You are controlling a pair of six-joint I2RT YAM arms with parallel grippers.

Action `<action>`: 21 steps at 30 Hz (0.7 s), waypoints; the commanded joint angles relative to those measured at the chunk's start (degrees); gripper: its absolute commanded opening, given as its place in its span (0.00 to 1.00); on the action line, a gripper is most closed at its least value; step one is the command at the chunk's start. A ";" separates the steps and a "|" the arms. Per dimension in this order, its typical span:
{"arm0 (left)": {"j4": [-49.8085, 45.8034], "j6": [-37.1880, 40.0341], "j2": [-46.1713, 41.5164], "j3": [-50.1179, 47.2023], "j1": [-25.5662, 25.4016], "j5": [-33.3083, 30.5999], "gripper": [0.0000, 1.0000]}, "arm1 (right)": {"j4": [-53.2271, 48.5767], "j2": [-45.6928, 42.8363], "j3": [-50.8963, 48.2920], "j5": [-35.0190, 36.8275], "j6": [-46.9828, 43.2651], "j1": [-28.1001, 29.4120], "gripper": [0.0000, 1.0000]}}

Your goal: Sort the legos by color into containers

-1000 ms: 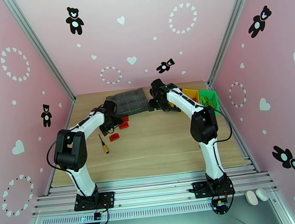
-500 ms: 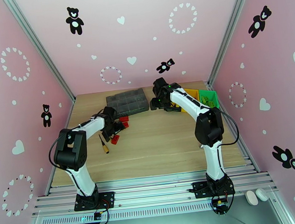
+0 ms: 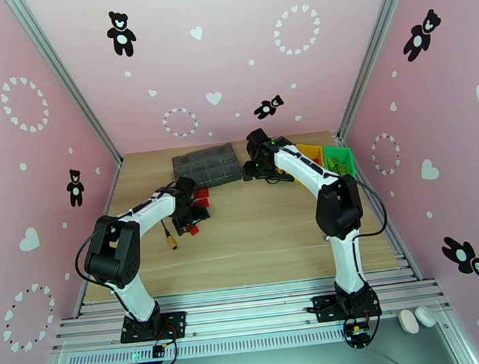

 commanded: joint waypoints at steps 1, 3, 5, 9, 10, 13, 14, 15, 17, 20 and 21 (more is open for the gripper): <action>-4.82 -0.33 1.26 2.58 -0.26 -4.73 0.78 | 0.57 -3.11 -1.77 0.60 1.42 0.80 0.59; -5.12 -0.61 1.95 3.18 -0.51 -4.76 0.76 | 0.95 -3.44 -2.67 0.68 1.60 1.08 0.59; -5.05 -0.86 2.86 3.59 -0.68 -4.39 0.75 | 1.07 -3.88 -3.38 0.91 1.82 1.07 0.58; -4.66 -1.33 4.25 3.21 -0.84 -3.64 0.76 | 0.90 -4.86 -4.11 1.77 1.38 1.08 0.58; -4.54 -1.42 4.25 2.97 -0.81 -3.46 0.76 | 0.92 -5.12 -4.27 1.98 1.23 1.04 0.58; -3.92 -1.53 4.67 2.42 -0.86 -3.20 0.76 | 0.79 -5.51 -4.75 2.09 0.95 1.05 0.58; -3.75 -1.67 4.89 2.37 -0.86 -2.95 0.75 | 0.65 -5.51 -4.96 2.06 0.86 1.03 0.59; -3.58 -1.67 5.19 2.46 -0.86 -2.76 0.72 | 0.71 -5.51 -5.09 2.08 0.93 1.01 0.59; -3.23 -1.83 5.36 2.23 -0.95 -2.40 0.67 | 0.77 -5.60 -5.35 1.97 1.02 1.02 0.58; -2.79 -1.82 5.41 1.96 -1.04 -2.10 0.60 | 0.89 -5.59 -5.33 1.96 1.03 1.09 0.58; -2.76 -1.70 5.60 1.87 -1.11 -2.02 0.58 | 0.88 -5.51 -5.20 1.92 0.98 1.08 0.58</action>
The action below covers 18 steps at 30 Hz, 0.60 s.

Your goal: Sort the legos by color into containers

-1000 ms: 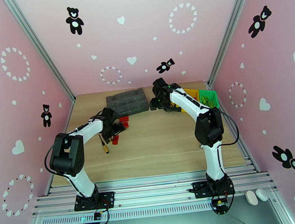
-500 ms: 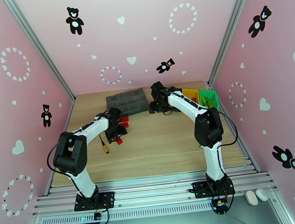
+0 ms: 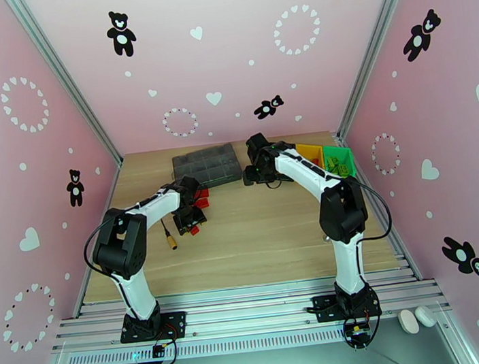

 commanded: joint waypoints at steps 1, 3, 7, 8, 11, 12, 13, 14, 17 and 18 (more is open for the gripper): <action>0.56 -0.12 1.20 -0.49 -0.71 0.57 0.57 | -0.20 -2.45 -0.34 0.61 0.03 0.20 0.59; 0.58 0.07 1.64 -0.34 -1.01 0.55 0.53 | -0.27 -2.45 -0.26 0.52 0.11 -0.06 0.58; 0.42 0.78 2.42 0.78 -2.36 0.53 0.45 | -0.29 -2.88 -0.84 0.26 0.70 -0.97 0.58; 0.25 1.05 2.82 1.59 -2.92 0.58 0.43 | -0.18 -3.25 -1.21 0.18 0.86 -1.41 0.58; -0.44 2.46 4.27 4.94 -5.36 0.81 0.38 | 0.39 -4.47 -2.89 -0.11 1.29 -2.96 0.58; -0.71 3.05 4.96 6.40 -6.30 1.10 0.36 | 0.43 -4.94 -3.42 -0.14 1.43 -3.59 0.58; -1.13 3.40 5.67 7.97 -7.12 1.21 0.34 | 0.42 -5.37 -4.04 0.03 1.52 -4.08 0.58; -1.56 3.72 6.61 9.71 -8.05 1.40 0.32 | 0.32 -5.95 -4.69 0.40 1.65 -4.74 0.58; -1.73 4.77 9.07 14.64 -10.42 3.14 0.29 | 0.37 -8.07 -7.33 1.22 2.43 -7.07 0.58; -1.55 5.24 10.04 16.20 -11.19 4.03 0.28 | 0.51 -8.73 -8.32 0.98 2.64 -7.94 0.58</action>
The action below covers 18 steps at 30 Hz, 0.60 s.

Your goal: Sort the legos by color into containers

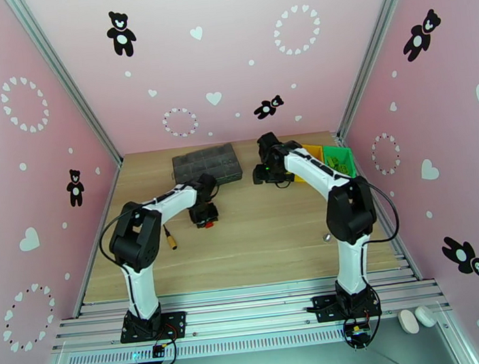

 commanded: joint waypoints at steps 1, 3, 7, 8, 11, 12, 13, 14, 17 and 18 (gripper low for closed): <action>-0.25 2.34 2.61 5.43 -2.44 3.62 0.28 | -0.03 -5.12 -3.07 0.91 1.39 -2.46 0.58; 0.41 3.09 4.16 8.53 -3.63 5.99 0.26 | -0.02 -6.66 -4.89 0.96 1.51 -4.04 0.58; 3.82 3.95 6.99 14.28 -4.55 12.69 0.25 | -0.77 -9.15 -7.71 2.51 2.02 -6.44 0.59; 5.12 4.04 7.91 15.92 -4.57 14.96 0.25 | -1.03 -9.66 -8.40 2.48 2.45 -7.31 0.60; 8.21 3.75 11.34 21.32 -4.57 21.49 0.24 | -0.78 -11.11 -10.60 0.73 3.38 -9.35 0.60; 8.95 3.52 12.83 23.77 -4.63 23.43 0.23 | -0.88 -11.68 -11.26 0.78 3.65 -9.88 0.60; 9.29 3.28 14.10 25.85 -4.63 24.91 0.23 | -0.88 -12.21 -11.87 0.79 3.82 -10.39 0.60; 9.68 2.96 15.74 28.41 -4.70 26.51 0.22 | -1.18 -12.83 -12.63 0.87 4.28 -11.01 0.60; 9.79 2.04 20.96 37.36 -5.05 30.32 0.21 | -2.08 -14.68 -14.42 1.52 5.64 -13.26 0.60; 9.91 1.35 23.01 40.84 -5.23 31.56 0.21 | -2.58 -15.34 -14.88 1.66 5.98 -14.13 0.60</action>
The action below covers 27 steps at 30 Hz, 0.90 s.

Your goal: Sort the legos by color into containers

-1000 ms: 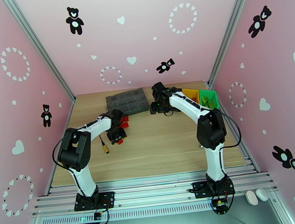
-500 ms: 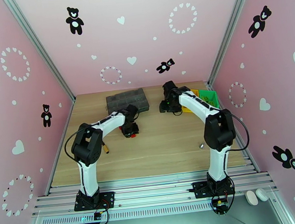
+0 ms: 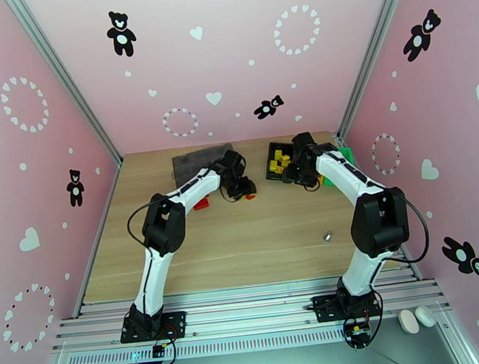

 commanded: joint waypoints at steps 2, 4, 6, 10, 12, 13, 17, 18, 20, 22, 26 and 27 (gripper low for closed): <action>2.13 -2.56 7.95 13.83 -1.08 9.63 0.20 | -2.88 -4.78 -2.50 1.23 2.70 -3.30 0.60; 2.46 -4.03 12.19 21.21 -1.64 11.83 0.20 | -3.26 -6.09 -3.53 1.25 3.09 -4.85 0.60; 3.77 -6.55 16.45 28.53 -2.27 14.35 0.20 | -3.75 -7.38 -4.67 1.42 3.59 -6.30 0.60; 12.29 -14.22 22.23 35.40 -2.97 18.92 0.20 | -2.97 -9.59 -7.02 -0.45 4.76 -8.88 0.60; 16.87 -17.10 23.04 35.79 -3.26 19.91 0.20 | 0.23 -10.50 -8.54 -4.97 5.45 -9.76 0.61; 17.62 -17.62 23.15 35.81 -3.40 19.79 0.20 | 1.17 -10.59 -8.82 -6.59 5.64 -9.79 0.61; 6.92 -11.40 21.93 35.77 -3.44 16.14 0.19 | 1.82 -9.74 -8.17 -8.46 6.51 -9.79 0.61; 0.81 -7.62 20.88 35.60 -3.43 12.87 0.19 | 1.72 -9.64 -8.09 -8.68 6.61 -9.79 0.61; -9.02 -1.03 18.03 33.14 -3.85 6.40 0.19 | 1.29 -9.57 -8.20 -8.65 6.37 -9.69 0.61; -15.39 3.16 14.01 27.86 -4.30 -0.80 0.19 | 0.57 -9.47 -8.33 -7.91 6.04 -9.24 0.61; -16.85 5.07 6.54 13.15 -5.25 -8.39 0.20 | 0.17 -8.90 -9.42 -6.86 5.97 -7.13 0.60; -16.61 5.00 5.48 10.55 -5.58 -9.57 0.20 | 0.23 -8.65 -9.55 -6.54 6.09 -6.46 0.60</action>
